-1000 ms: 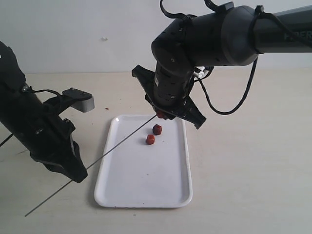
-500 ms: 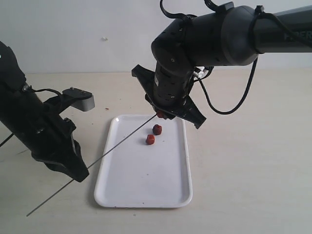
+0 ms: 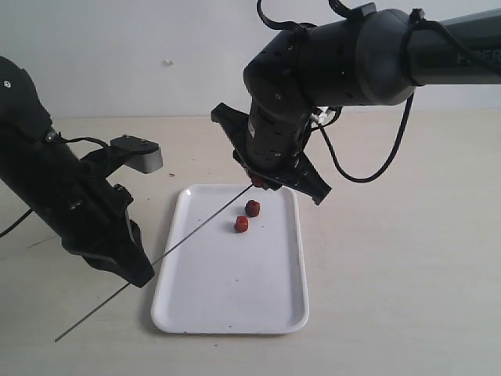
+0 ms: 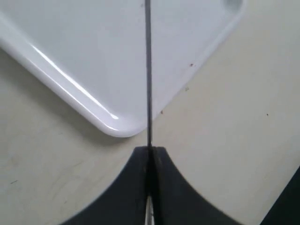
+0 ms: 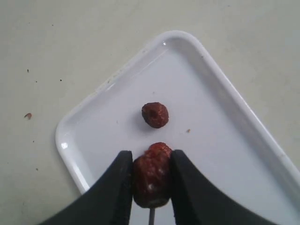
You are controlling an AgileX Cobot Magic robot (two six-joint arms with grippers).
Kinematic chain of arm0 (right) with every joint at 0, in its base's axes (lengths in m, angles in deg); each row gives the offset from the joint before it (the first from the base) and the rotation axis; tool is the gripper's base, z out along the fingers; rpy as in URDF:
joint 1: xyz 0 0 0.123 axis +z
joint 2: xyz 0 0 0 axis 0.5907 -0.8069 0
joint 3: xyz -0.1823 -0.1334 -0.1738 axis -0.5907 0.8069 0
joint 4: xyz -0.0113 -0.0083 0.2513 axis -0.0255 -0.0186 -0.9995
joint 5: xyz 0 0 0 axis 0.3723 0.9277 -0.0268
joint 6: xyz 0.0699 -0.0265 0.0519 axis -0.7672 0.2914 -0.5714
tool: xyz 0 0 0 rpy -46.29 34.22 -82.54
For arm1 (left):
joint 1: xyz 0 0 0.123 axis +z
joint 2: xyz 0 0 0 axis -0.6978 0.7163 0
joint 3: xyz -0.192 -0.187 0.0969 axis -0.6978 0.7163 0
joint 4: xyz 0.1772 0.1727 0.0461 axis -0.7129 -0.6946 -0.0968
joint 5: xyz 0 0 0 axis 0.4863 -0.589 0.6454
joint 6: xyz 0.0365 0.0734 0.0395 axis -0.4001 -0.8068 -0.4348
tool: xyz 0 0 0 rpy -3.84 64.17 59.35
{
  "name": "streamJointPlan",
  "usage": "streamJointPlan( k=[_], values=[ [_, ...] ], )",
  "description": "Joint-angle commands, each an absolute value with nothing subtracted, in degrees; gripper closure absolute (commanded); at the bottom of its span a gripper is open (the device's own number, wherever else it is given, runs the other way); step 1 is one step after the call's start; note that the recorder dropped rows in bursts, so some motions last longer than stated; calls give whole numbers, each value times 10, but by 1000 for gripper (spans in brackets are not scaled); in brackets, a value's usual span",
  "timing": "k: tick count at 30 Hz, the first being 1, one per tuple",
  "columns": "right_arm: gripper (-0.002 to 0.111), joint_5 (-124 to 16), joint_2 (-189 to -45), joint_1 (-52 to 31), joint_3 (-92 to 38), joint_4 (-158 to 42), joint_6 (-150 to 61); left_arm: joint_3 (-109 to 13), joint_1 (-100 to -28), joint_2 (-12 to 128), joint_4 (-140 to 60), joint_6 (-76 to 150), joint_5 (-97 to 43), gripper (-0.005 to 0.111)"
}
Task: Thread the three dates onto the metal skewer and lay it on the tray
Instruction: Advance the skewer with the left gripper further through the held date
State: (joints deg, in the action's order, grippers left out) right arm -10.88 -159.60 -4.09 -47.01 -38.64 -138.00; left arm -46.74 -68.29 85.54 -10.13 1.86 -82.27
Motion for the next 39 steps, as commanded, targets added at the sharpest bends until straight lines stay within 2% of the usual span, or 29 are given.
streamJointPlan(
  k=[1,26,39],
  values=[
    [80,-113,-1588,-39,-472,-383,-1370,-481,-688,856,-94,22,-824,107],
    [80,-124,-1610,-39,-472,-398,-1349,-517,-690,915,-61,11,-816,107],
    [80,-125,-1610,-39,-472,-400,-1342,-560,-717,918,-59,9,-810,107]
  ],
)
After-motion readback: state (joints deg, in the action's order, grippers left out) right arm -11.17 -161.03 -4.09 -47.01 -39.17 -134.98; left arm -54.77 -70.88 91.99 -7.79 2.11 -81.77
